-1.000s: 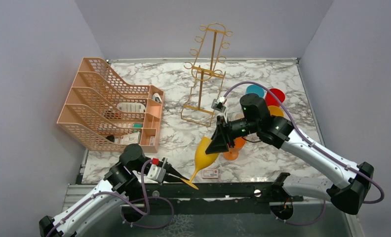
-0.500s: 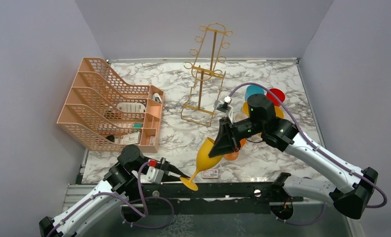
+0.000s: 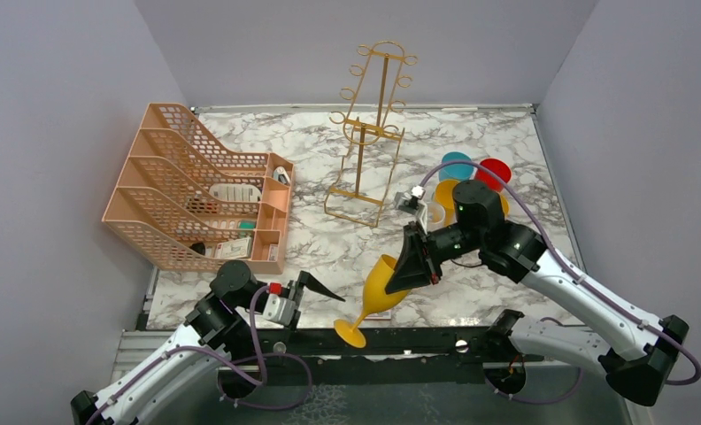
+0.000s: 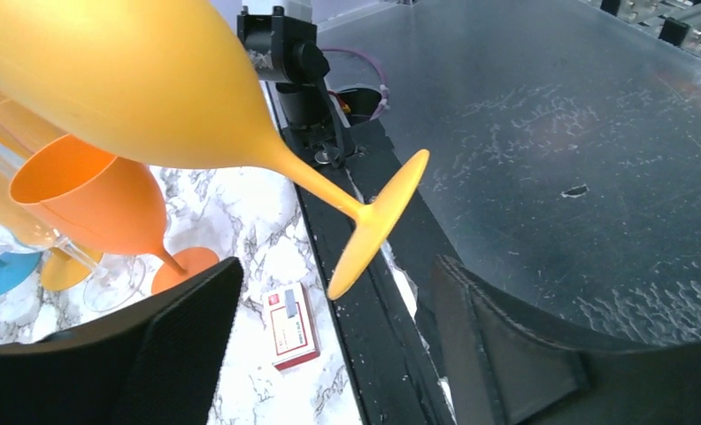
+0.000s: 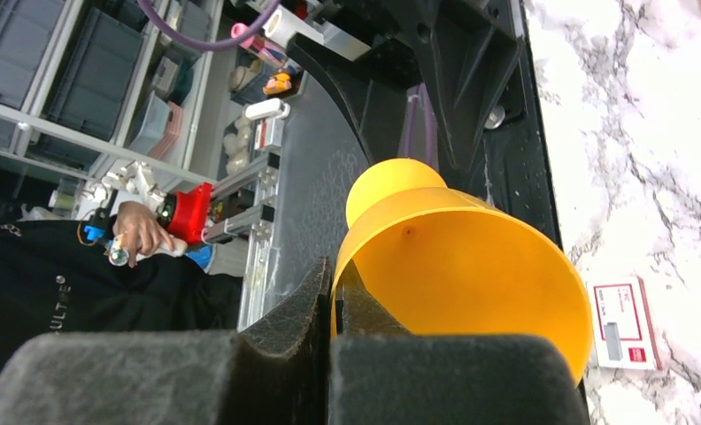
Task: Take the wine glass off the wine glass rack
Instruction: Place the wine glass at the center of the board.
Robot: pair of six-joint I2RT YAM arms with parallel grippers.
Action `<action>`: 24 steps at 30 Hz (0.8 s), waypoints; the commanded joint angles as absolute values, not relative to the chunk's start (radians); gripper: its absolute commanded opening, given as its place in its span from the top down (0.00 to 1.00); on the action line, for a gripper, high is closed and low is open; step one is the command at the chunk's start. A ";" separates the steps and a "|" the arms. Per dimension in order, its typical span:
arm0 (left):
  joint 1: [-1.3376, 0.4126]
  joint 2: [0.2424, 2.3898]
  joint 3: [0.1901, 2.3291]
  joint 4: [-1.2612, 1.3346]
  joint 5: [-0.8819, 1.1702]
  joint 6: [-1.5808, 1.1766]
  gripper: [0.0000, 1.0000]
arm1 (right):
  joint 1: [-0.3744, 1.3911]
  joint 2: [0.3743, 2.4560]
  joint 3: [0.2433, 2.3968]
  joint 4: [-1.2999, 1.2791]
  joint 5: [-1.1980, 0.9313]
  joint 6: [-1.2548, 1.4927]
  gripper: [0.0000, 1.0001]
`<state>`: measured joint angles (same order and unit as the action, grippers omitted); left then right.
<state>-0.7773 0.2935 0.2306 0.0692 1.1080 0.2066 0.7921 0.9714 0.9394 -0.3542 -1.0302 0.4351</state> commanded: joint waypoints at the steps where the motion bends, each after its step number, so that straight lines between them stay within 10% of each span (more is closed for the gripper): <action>1: -0.775 0.260 0.214 0.071 1.039 0.194 0.15 | 0.794 0.928 0.902 -0.458 -0.981 0.406 0.99; 24: -0.776 0.252 0.220 0.040 0.897 0.175 0.01 | 0.797 0.700 0.881 -1.035 -0.459 0.505 0.99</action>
